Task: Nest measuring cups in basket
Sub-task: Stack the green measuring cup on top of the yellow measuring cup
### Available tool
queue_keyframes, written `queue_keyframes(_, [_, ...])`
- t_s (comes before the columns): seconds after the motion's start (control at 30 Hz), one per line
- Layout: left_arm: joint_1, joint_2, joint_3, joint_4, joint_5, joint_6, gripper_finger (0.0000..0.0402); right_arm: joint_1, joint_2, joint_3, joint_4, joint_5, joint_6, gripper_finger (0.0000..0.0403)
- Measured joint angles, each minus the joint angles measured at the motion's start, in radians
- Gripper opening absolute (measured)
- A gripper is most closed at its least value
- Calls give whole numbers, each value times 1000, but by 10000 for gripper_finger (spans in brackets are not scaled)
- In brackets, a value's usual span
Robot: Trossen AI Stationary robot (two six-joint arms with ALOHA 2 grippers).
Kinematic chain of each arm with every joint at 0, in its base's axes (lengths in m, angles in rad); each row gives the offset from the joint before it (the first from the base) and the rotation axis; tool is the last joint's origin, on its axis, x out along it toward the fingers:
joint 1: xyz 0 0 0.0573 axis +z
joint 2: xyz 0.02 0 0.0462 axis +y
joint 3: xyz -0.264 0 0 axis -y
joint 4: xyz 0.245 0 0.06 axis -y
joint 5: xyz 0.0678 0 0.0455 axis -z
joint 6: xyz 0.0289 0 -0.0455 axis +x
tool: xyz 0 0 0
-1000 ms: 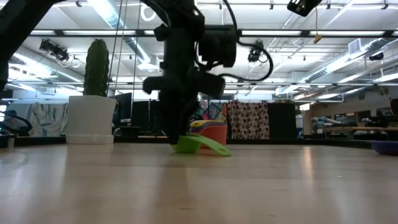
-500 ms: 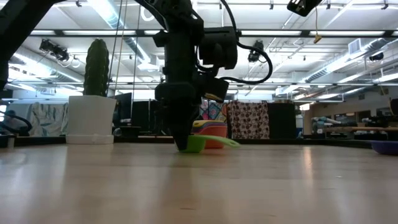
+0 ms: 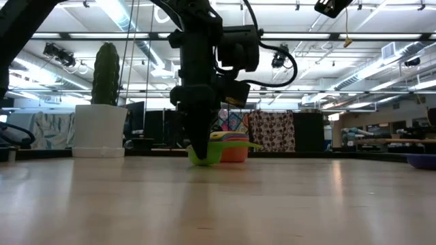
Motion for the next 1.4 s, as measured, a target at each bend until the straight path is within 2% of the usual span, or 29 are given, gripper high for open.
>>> queue_keyframes(0.2, [-39, -74, -5, -138, -6, 6, 16, 0, 0, 0, 0, -1, 0, 110])
queue_keyframes(0.4, [-59, -208, -5, -268, -38, 136, 16, 0, 0, 0, 3, 0, 23, 110])
queue_keyframes(0.5, [-57, -276, -3, -281, -98, 265, 16, -1, 0, 0, 4, 2, 74, 110])
queue_keyframes(0.63, [-38, -304, -3, -274, -284, 536, 16, -1, 0, 0, 12, 46, 163, 110])
queue_keyframes(0.73, [-13, -307, -3, -255, -333, 737, 16, -1, 0, 0, 29, 102, 253, 110])
queue_keyframes(0.93, [72, -302, -3, -180, -310, 889, 16, -1, 0, 0, 35, 233, 444, 110])
queue_keyframes(1.07, [146, -302, -3, -111, -297, 982, 16, -1, 0, 0, 58, 269, 558, 110])
queue_keyframes(1.23, [247, -301, -3, -48, -167, 1134, 16, -3, 0, 0, 121, 294, 650, 110])
queue_keyframes(1.4, [328, -301, -3, 30, -101, 1305, 16, -4, 0, 0, 160, 294, 677, 110])
